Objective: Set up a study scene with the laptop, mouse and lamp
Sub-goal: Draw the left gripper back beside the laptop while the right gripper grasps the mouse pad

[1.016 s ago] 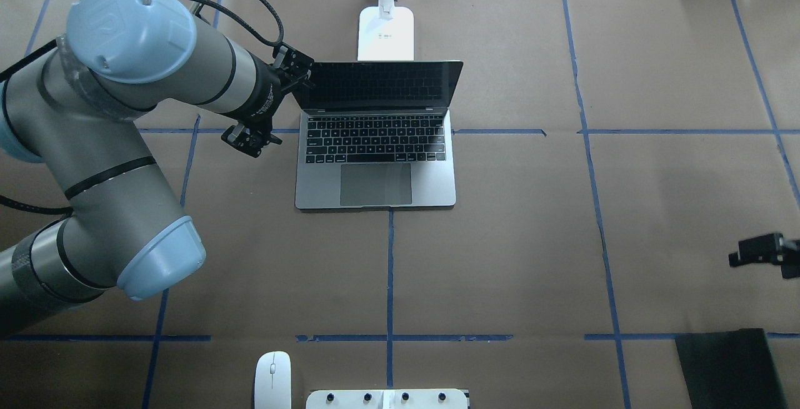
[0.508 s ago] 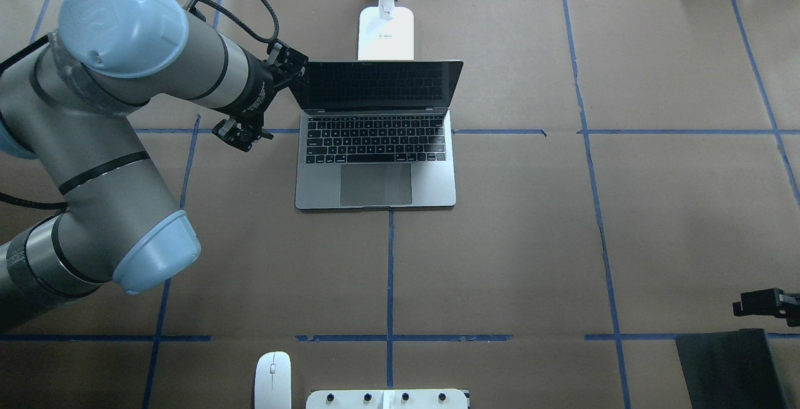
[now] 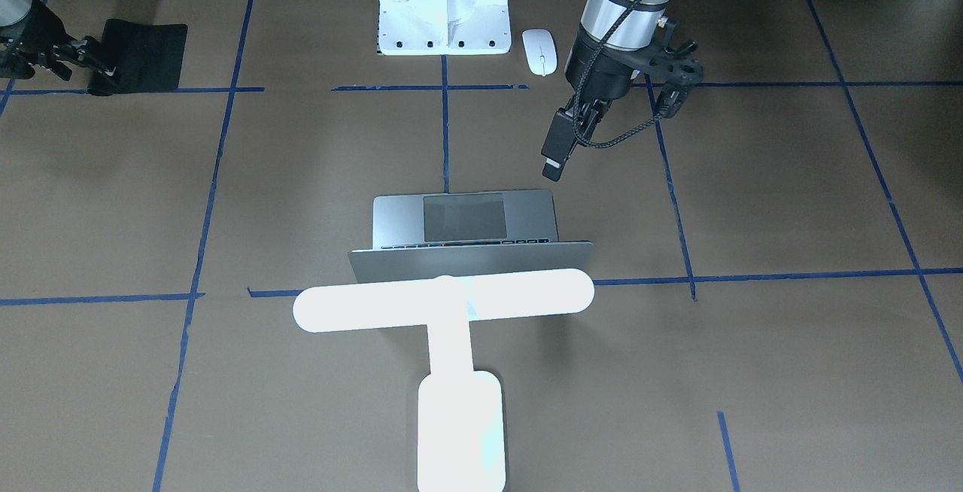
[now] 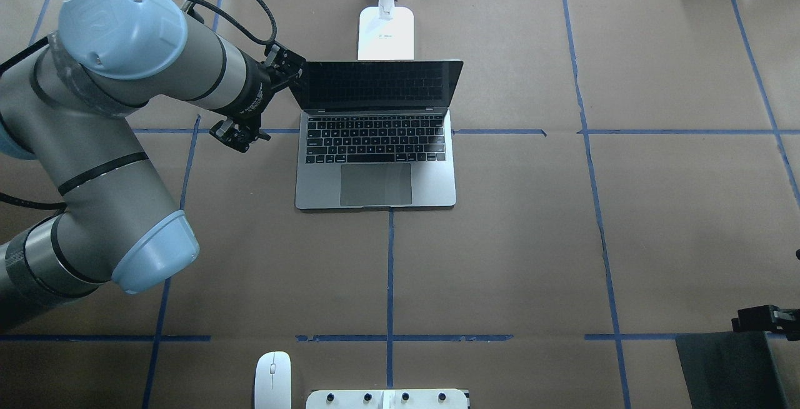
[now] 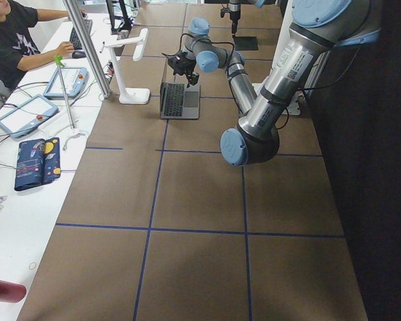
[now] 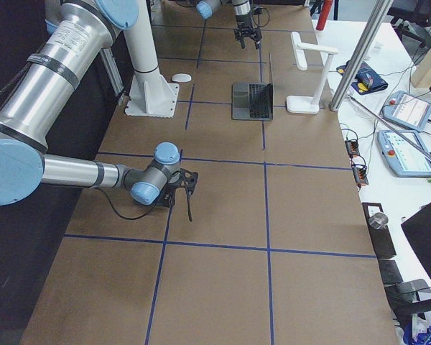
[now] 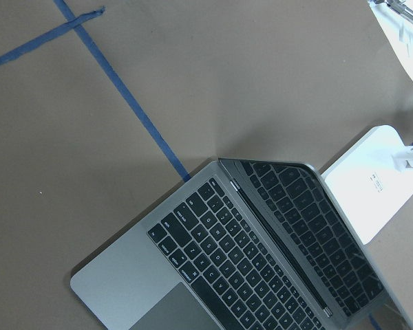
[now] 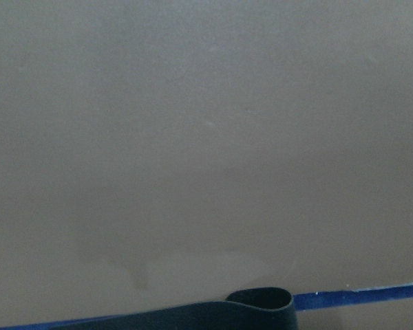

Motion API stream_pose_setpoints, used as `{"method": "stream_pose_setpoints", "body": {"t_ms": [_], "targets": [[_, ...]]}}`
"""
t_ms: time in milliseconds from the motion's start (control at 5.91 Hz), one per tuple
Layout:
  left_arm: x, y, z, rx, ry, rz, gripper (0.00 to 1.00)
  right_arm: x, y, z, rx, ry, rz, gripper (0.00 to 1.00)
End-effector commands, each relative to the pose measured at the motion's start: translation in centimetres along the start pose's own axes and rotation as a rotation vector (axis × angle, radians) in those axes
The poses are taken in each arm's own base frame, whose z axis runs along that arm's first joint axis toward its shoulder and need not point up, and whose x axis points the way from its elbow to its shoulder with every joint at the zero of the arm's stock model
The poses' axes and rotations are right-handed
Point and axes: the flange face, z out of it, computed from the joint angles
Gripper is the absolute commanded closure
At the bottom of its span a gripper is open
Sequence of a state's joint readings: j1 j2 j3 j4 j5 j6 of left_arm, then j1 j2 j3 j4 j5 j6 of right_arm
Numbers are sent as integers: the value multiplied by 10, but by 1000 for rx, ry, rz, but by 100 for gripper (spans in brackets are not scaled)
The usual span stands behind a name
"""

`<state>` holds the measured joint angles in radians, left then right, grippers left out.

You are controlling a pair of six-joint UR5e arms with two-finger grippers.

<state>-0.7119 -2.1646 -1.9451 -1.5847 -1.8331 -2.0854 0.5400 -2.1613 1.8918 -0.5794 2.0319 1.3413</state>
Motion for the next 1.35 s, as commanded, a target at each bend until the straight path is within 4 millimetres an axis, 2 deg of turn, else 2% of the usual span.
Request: {"method": "stream_pose_setpoints", "body": {"t_ms": [0, 169, 339, 508, 677, 847, 1016, 1185], "targets": [[0, -1, 0, 1, 1, -2, 0, 3, 10, 17, -21, 36, -11, 17], [2, -3, -3, 4, 6, -4, 0, 11, 13, 23, -33, 57, -11, 33], [2, -3, -4, 3, 8, -4, 0, 12, 14, 24, -37, 61, -12, 54], [2, -2, -6, 1, 12, -4, 0, 14, 14, 23, -38, 63, -12, 95], [3, -3, -6, 2, 12, -5, 0, 9, 14, 20, -33, 50, -15, 100], [3, -6, -9, 4, 18, -7, 0, -17, 13, 9, -22, -1, -36, 100], [4, -6, -12, 5, 19, -10, 0, -56, 8, 6, -11, -75, -68, 100], [4, -10, -12, 11, 20, -12, 0, -71, -5, -8, 30, -121, -59, 100]]}}
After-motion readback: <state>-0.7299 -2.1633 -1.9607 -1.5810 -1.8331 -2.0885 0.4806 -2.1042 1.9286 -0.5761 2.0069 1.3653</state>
